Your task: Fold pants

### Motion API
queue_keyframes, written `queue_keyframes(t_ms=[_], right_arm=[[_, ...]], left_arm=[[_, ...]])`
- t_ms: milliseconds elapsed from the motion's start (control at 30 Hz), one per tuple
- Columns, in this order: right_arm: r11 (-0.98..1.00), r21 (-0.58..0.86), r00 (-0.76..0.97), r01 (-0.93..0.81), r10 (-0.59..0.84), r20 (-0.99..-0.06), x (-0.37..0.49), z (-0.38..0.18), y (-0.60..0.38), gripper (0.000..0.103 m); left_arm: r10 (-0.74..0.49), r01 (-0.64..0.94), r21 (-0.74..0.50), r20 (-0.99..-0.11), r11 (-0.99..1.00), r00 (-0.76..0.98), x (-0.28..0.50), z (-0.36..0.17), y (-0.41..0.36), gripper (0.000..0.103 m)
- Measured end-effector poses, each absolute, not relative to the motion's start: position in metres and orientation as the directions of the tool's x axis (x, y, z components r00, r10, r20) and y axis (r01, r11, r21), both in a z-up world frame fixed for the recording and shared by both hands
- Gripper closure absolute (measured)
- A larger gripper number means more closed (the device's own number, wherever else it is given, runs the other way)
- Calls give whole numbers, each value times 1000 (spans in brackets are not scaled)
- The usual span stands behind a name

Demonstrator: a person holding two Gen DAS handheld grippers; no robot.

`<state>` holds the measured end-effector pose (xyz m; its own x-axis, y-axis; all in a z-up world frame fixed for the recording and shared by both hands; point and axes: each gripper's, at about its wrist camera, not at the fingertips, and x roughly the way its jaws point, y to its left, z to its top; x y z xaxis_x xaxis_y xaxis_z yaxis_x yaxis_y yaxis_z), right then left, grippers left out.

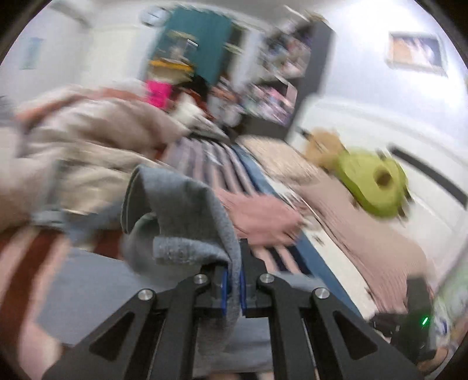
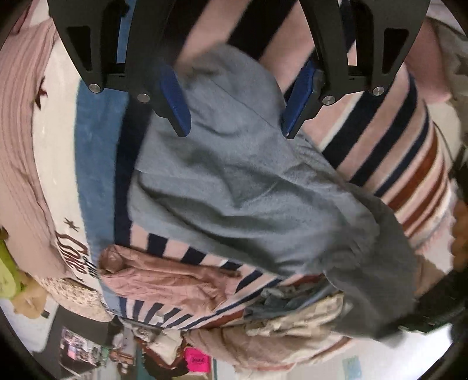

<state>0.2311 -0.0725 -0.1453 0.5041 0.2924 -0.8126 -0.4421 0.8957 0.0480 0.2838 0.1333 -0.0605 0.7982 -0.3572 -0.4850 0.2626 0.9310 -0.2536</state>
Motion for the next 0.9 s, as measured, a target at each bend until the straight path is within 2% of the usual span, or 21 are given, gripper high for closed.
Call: queue_keyframes(t_ms=[100,167,233,300,367,500,667,800,900], right_arm=[[908,74,521,-413,302,-799,224,-139,-95,42],[913,84,523,-398,301,-797,221,-138,-109,42],[921,73,532,-382,284,-798,218,-138,-121,42],[928,73,536,-366,274,-798,218,-138,-129,42],[931,92,534,-354,282,-797,217,-138,-136,42],[933,128,538,-336,302,-787,220,-132,-138,42],[921,161,553,-355,346,-758,226,-117,-121,42],[911,148,558,-385,357,-749,231,-112,-97,42],[899,161,535,-407,378,-756,234,-117,-78,42]], left_arm=[[-419,373,-204,-581,905,698,299,-90,73,99],[-412,410,-165,-648,897,641,305,-110,45,98],[-415,430,-161,-680,888,604,309,-119,35,85],[-479,470,-213,-669,856,569,305,-118,35,52],[-529,498,-248,-628,831,571,299,-109,42,34],[-556,495,-271,-543,826,630,281,-76,71,28],[-382,268,-285,-507,920,773,270,-64,160,20],[-183,-88,-392,-602,916,777,267,-106,269,19],[-155,-296,-510,-667,808,729,257,-153,336,19]])
